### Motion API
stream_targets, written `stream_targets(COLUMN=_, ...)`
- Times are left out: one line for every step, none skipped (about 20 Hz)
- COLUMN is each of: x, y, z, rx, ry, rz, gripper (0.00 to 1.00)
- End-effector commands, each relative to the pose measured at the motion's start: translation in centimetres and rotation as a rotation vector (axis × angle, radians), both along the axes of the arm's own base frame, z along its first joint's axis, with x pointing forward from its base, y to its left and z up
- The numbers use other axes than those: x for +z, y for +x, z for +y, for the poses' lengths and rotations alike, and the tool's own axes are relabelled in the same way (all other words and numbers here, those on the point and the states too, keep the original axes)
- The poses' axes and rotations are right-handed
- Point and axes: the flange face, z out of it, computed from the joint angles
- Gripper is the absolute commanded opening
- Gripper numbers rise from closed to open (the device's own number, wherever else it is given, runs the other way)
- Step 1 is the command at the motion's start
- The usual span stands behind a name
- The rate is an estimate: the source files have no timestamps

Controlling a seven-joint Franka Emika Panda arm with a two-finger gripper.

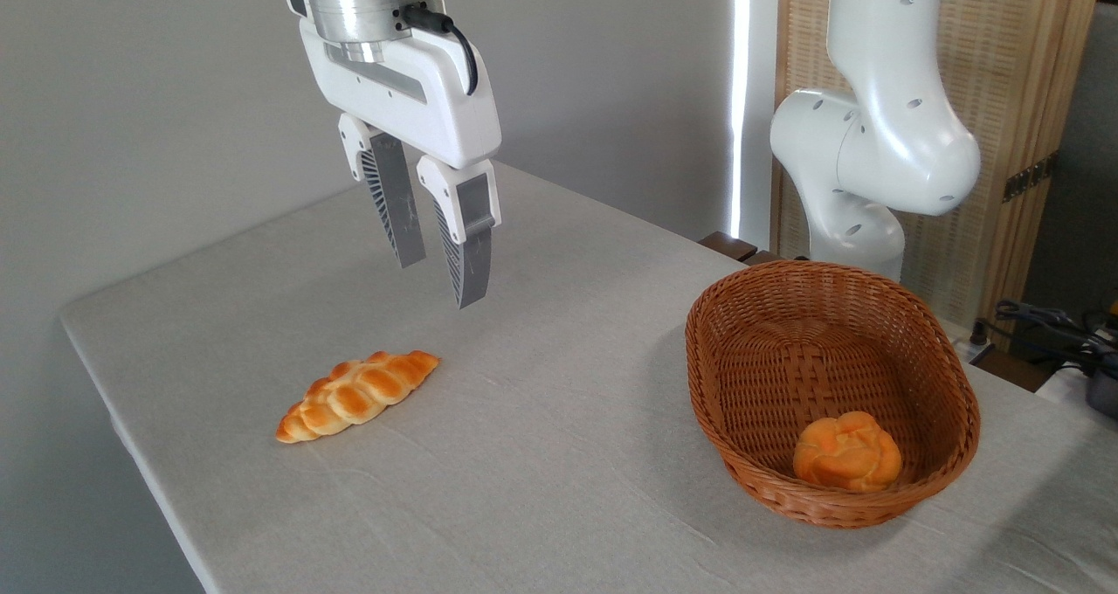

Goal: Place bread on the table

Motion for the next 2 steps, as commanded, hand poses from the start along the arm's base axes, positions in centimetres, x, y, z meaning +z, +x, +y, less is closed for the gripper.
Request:
stream_targets(x=0.32, y=-0.12, z=0.14, rx=-0.004, ry=0.007, rz=0.013, gripper=1.00)
stream_targets(x=0.32, y=-0.11, z=0.23, rx=-0.003, ry=0.007, rz=0.013, gripper=1.00)
